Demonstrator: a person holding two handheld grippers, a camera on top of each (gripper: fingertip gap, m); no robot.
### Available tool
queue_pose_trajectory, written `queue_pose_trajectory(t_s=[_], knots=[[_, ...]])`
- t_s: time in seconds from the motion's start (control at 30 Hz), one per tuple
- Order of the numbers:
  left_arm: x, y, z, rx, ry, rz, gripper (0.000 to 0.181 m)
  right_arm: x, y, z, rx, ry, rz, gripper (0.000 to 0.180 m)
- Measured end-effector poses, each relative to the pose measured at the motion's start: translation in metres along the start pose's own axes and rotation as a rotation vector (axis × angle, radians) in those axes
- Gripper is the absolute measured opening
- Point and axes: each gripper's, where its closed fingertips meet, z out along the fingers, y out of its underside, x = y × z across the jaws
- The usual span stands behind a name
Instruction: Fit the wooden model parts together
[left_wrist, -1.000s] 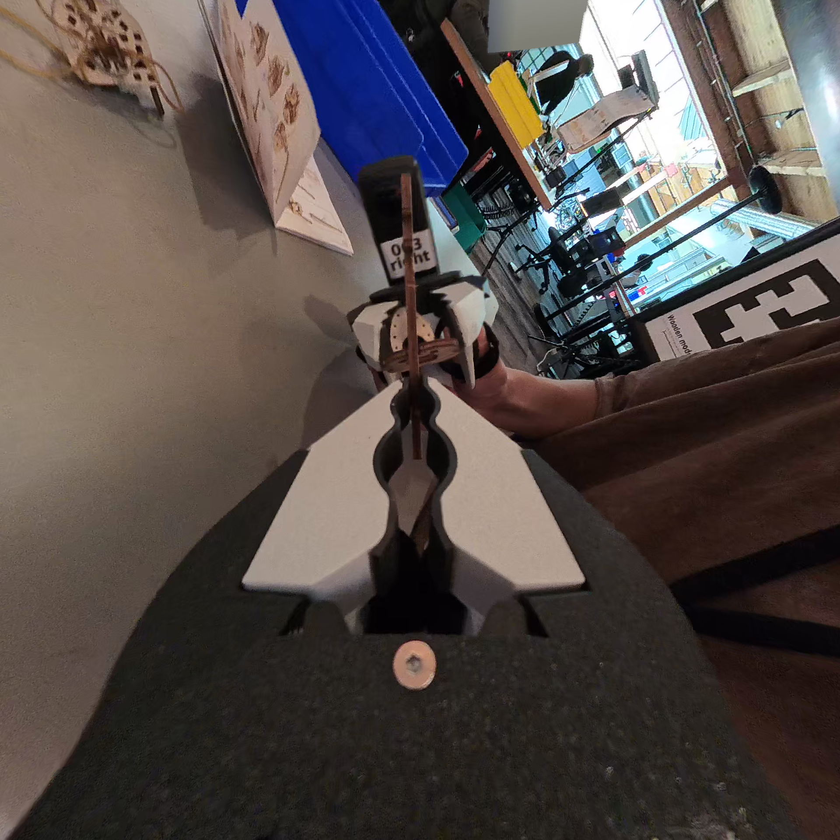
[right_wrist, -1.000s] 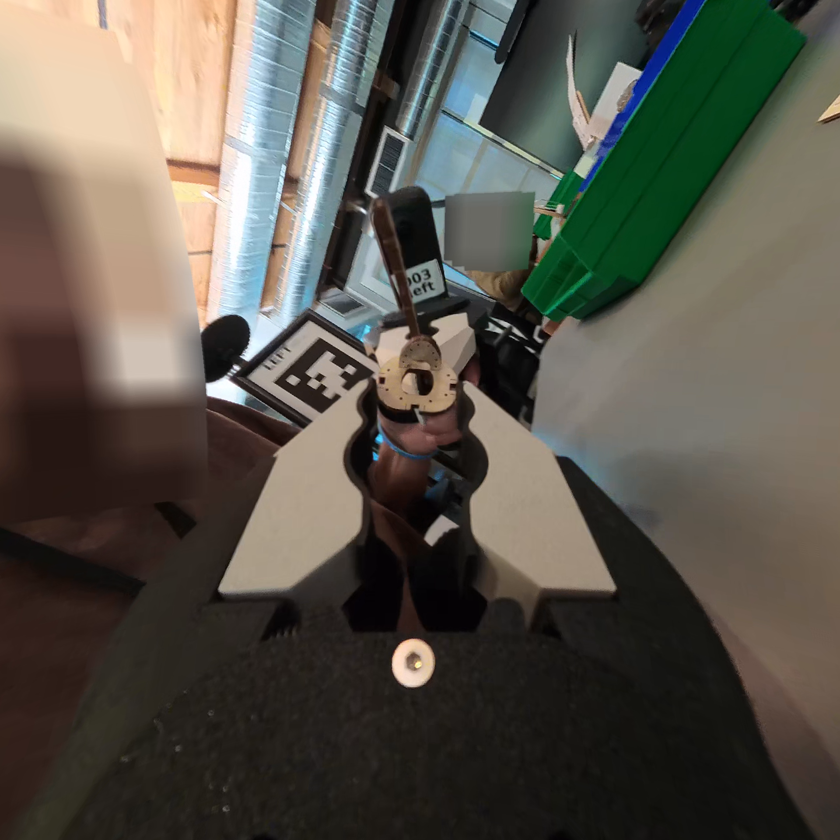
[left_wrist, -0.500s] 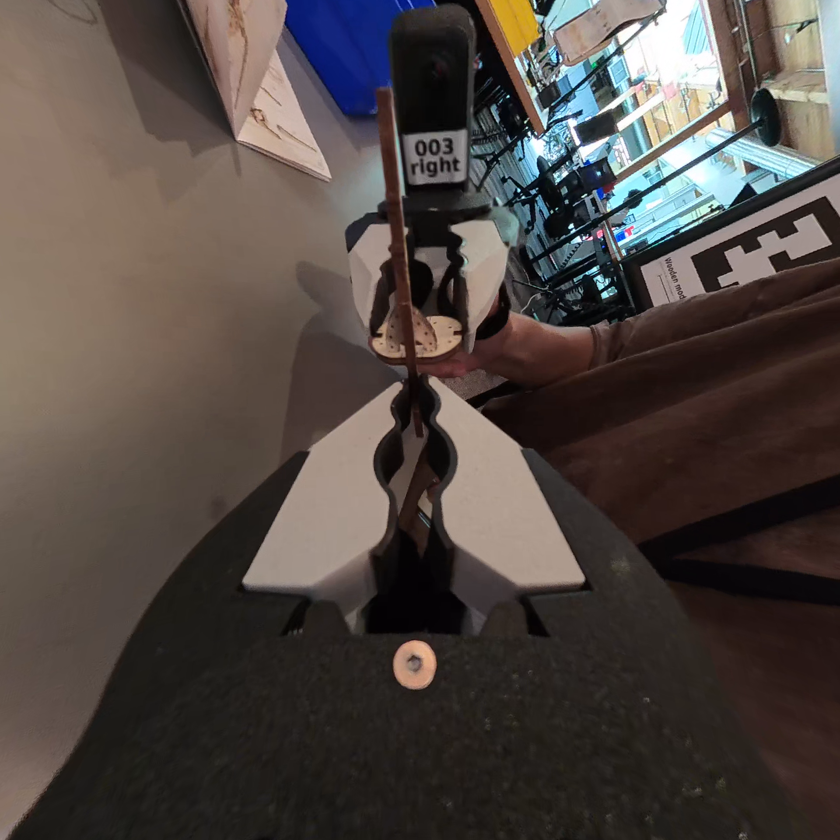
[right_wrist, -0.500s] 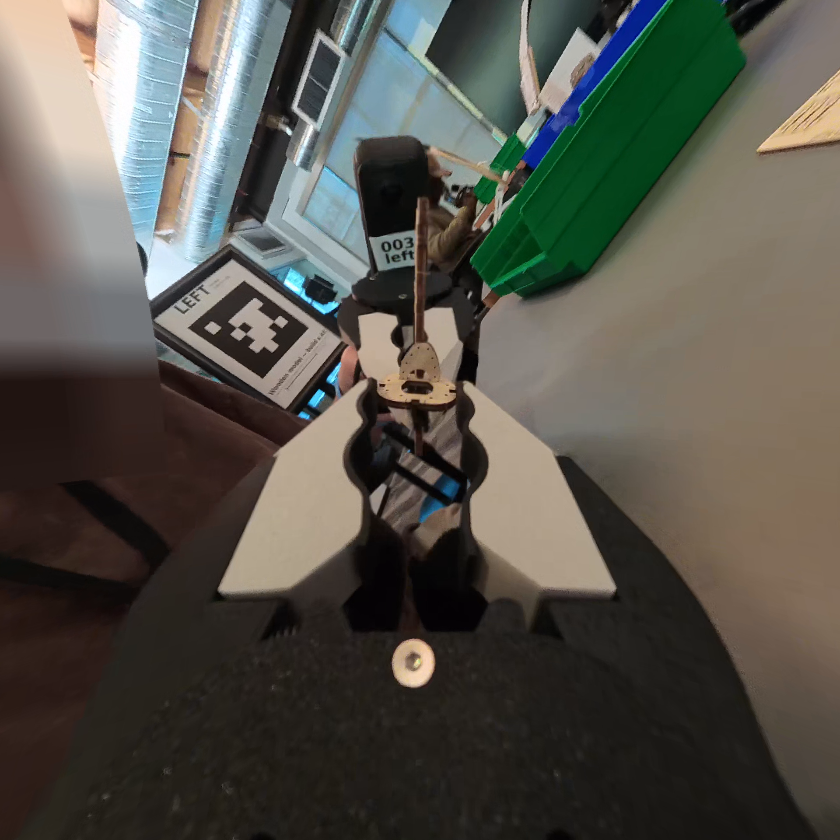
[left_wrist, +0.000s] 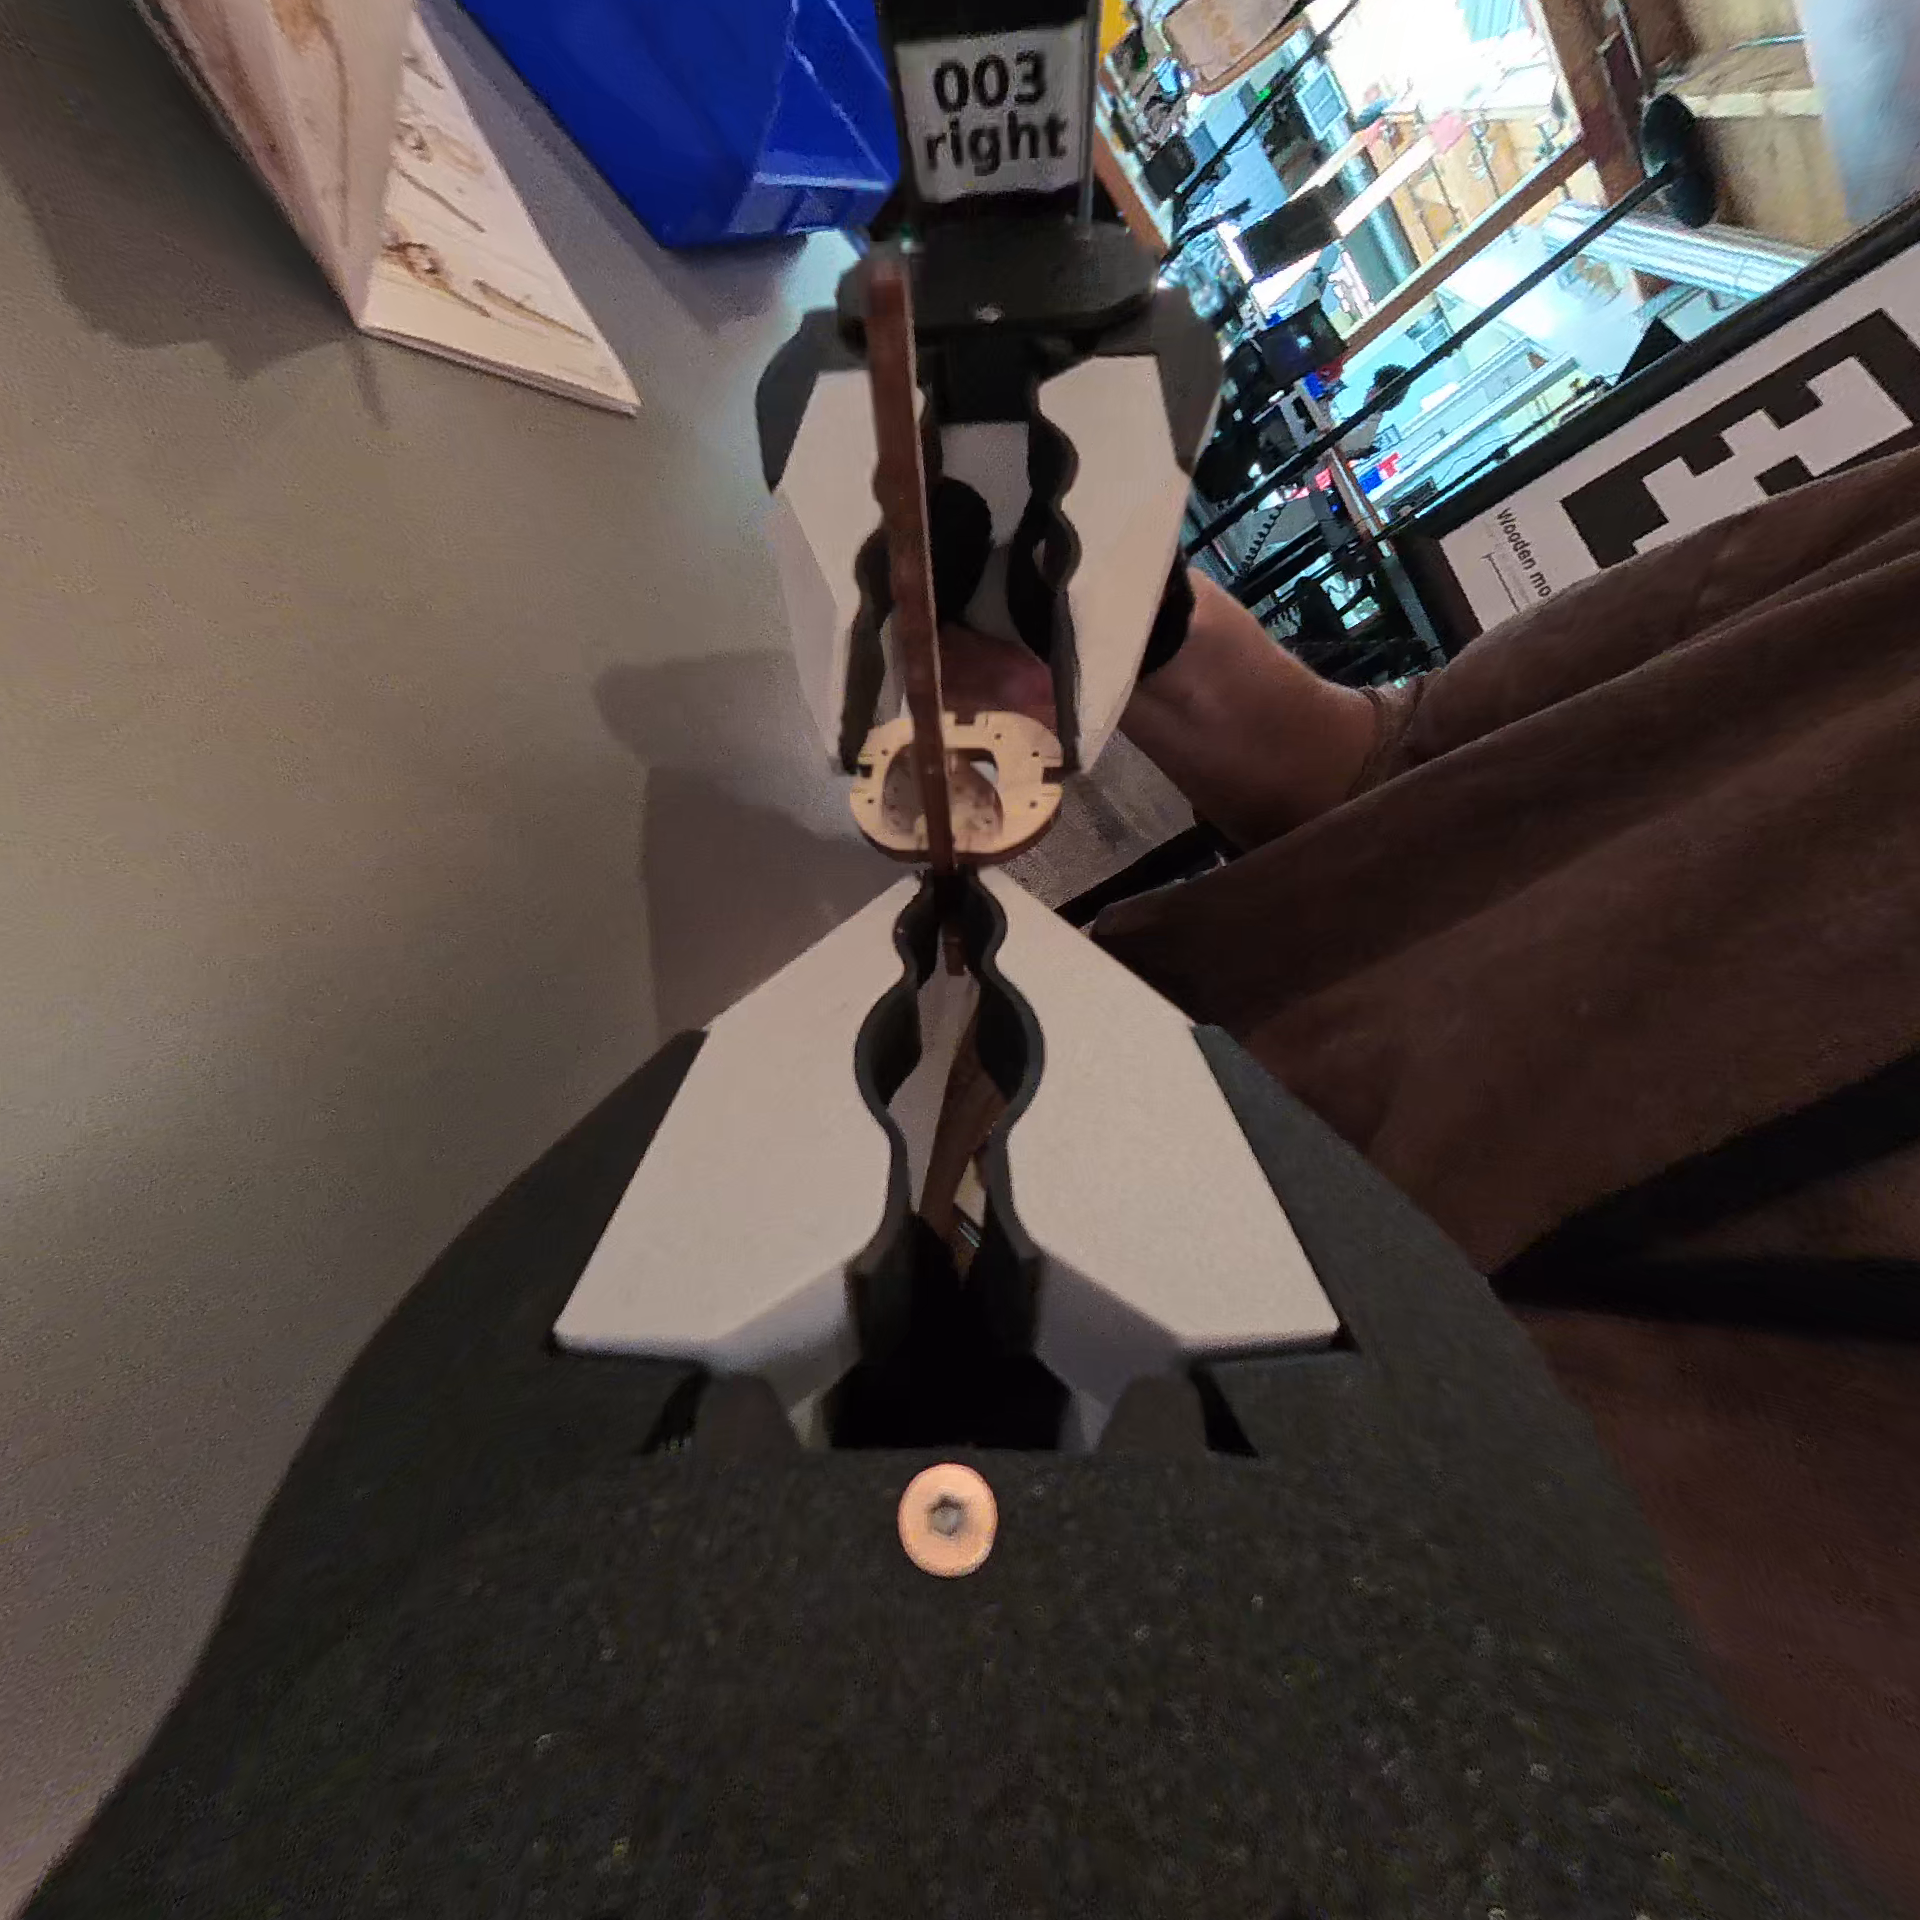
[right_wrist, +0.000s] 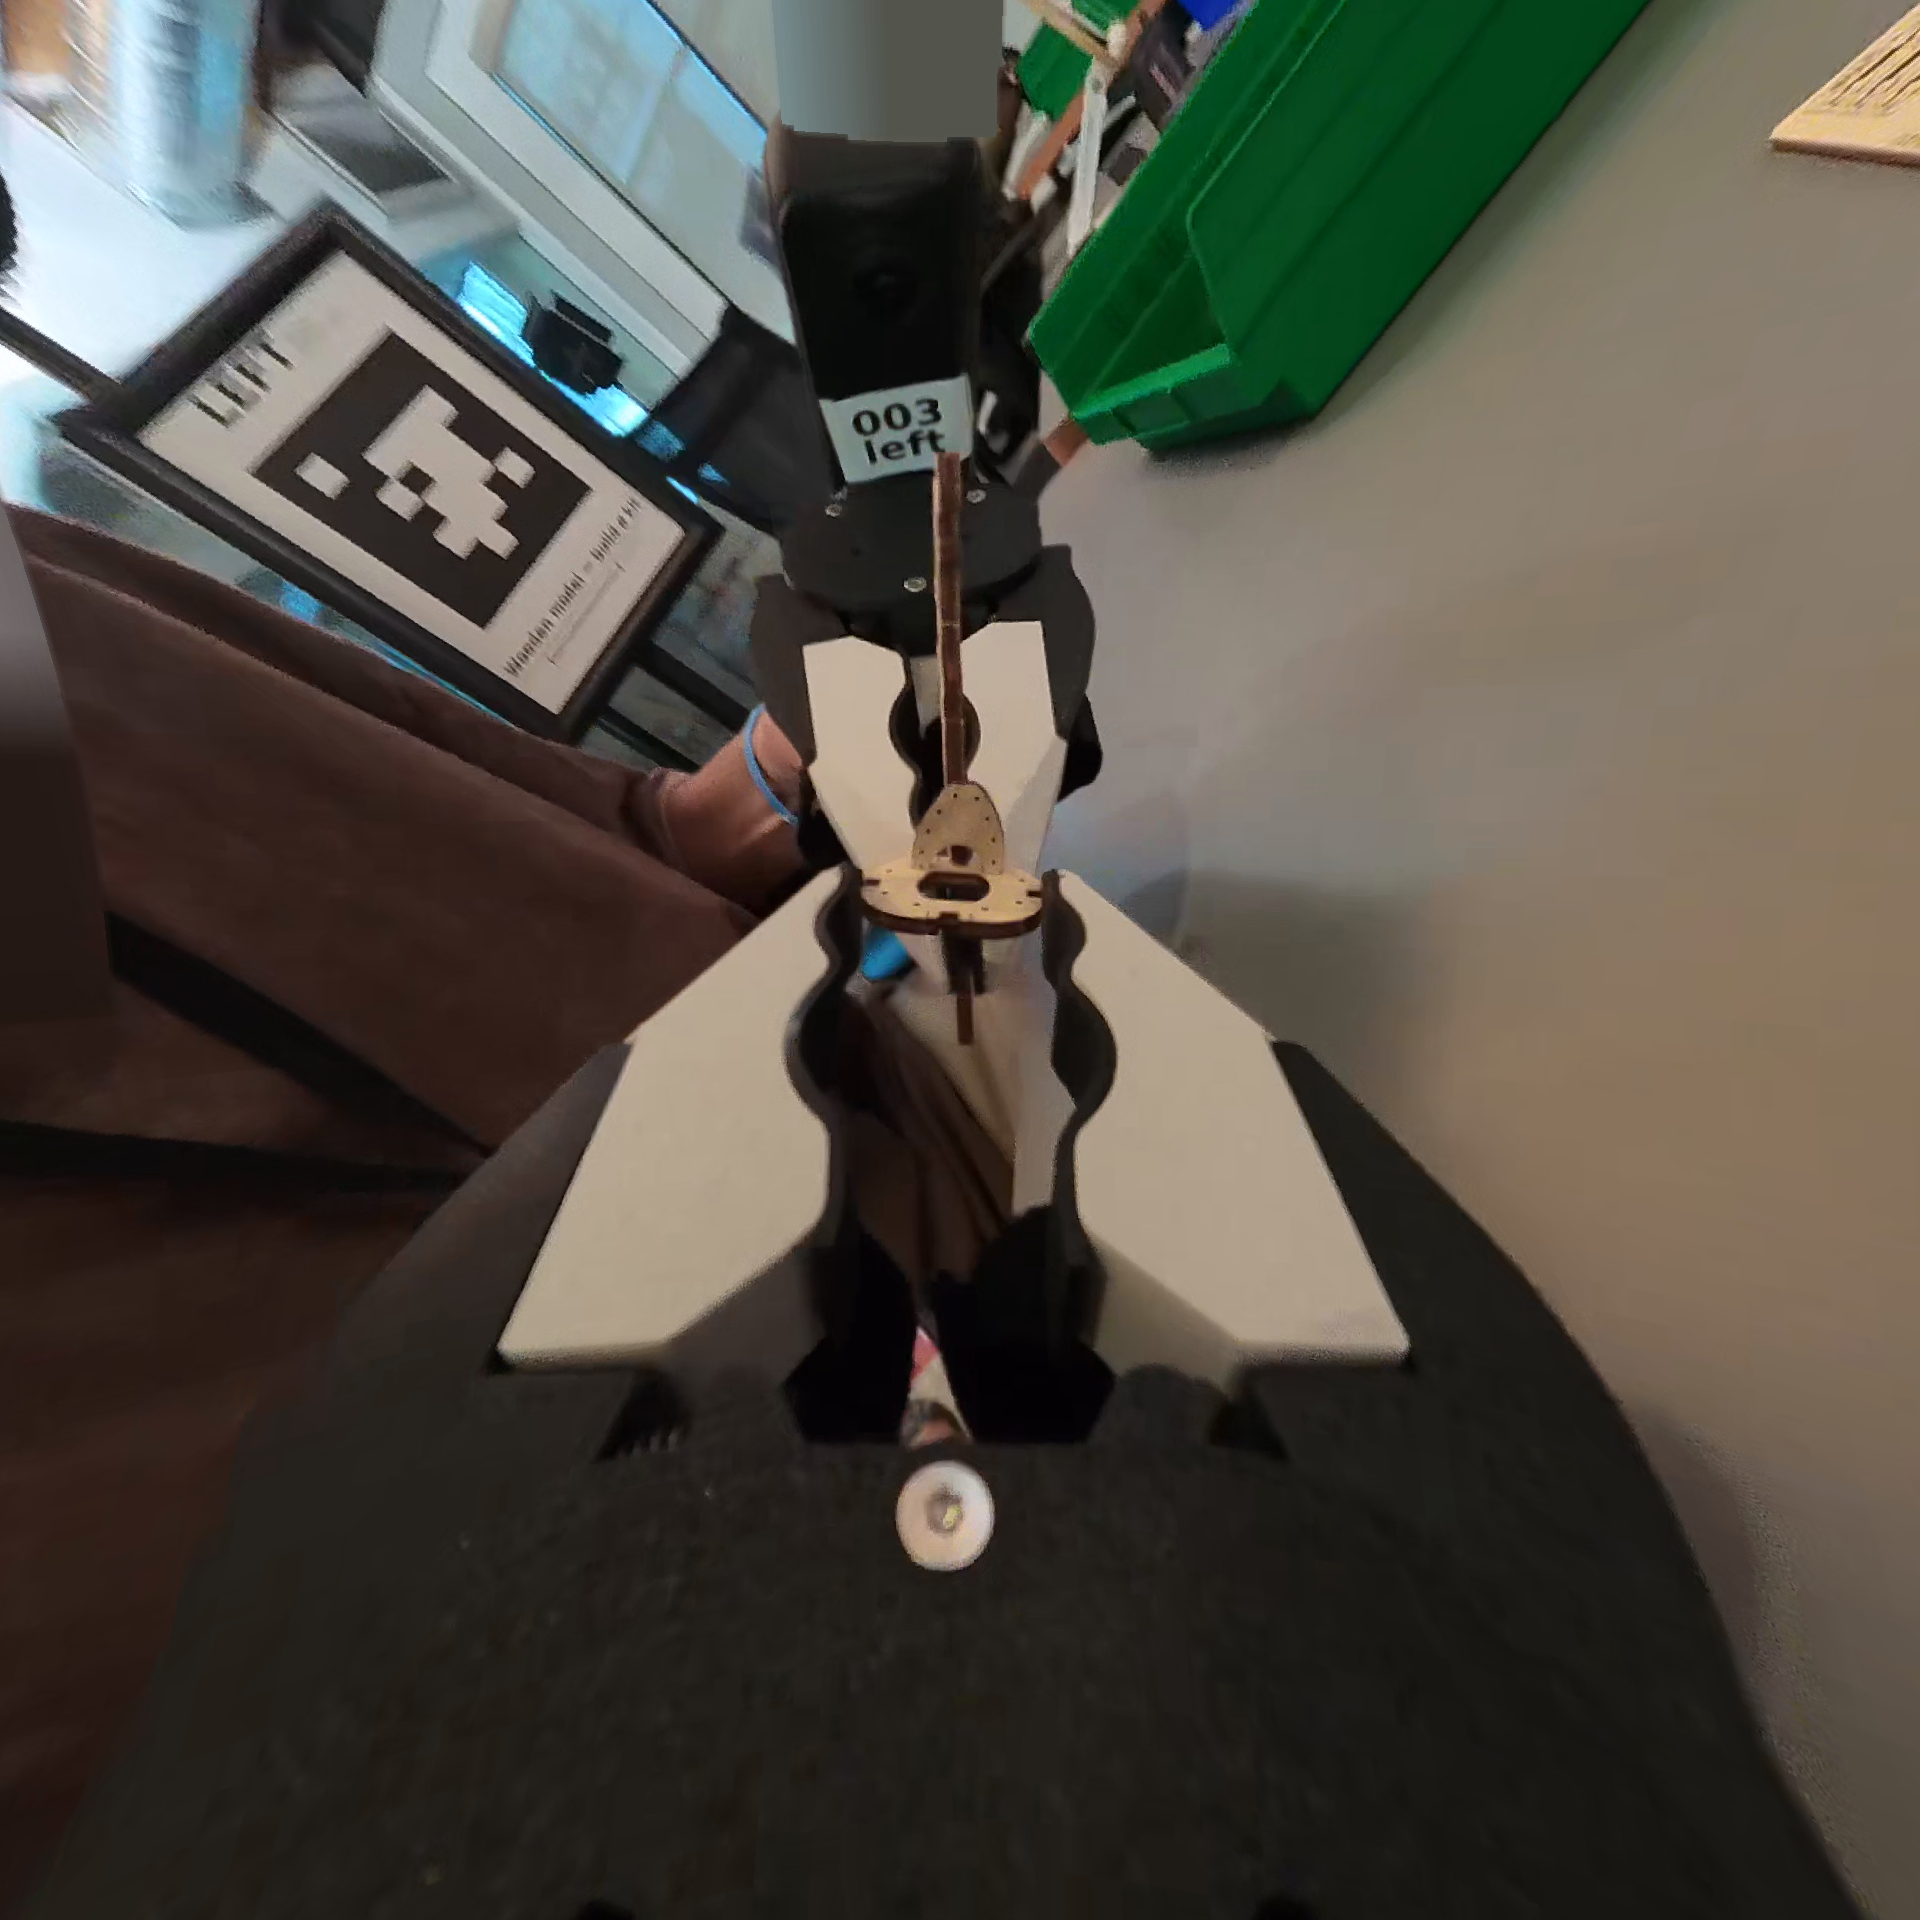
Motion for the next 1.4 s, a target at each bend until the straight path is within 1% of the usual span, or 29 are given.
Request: queue_pose_trajectory(t_s=[0.1,0.2,0.47,0.57,0.7,0.9,1.0,1.07,1.17,1.27,1.4], knots=[[0.005,-0.005,0.008,0.014,0.005,0.043,0.0,-0.006,0.002,-0.01,-0.005,0.02,-0.021,0.034],[0.006,-0.003,0.014,-0.033,-0.016,0.093,0.0,-0.007,0.006,-0.016,-0.013,0.01,-0.018,0.034],[0.011,-0.009,0.01,-0.018,-0.044,0.14,0.009,-0.01,0.003,-0.019,0.043,-0.09,0.035,0.033],[0.014,-0.01,0.004,-0.001,-0.04,0.14,0.009,-0.01,0.0,-0.018,0.061,-0.102,0.041,0.034],[0.013,-0.012,0.001,0.013,-0.053,0.146,0.003,-0.01,-0.003,-0.018,0.088,-0.113,0.05,0.033],[0.01,-0.01,0.0,-0.002,-0.075,0.149,0.001,-0.01,-0.003,-0.016,0.084,-0.061,-0.015,0.034],[0.013,-0.007,0.0,-0.027,-0.057,0.151,0.001,-0.015,-0.002,-0.014,0.071,-0.051,-0.076,0.034],[0.018,-0.004,0.002,-0.046,-0.027,0.149,0.001,-0.02,0.001,-0.012,0.056,-0.08,-0.1,0.034],[0.026,0.0,0.005,-0.056,0.032,0.127,0.0,-0.025,0.006,-0.011,0.054,-0.158,-0.094,0.033],[0.03,0.004,0.007,-0.067,0.078,0.094,0.0,-0.025,0.012,-0.01,0.039,-0.225,-0.041,0.034],[0.023,0.008,0.009,-0.082,0.056,0.083,0.0,-0.019,0.015,-0.01,0.01,-0.193,-0.041,0.034]])
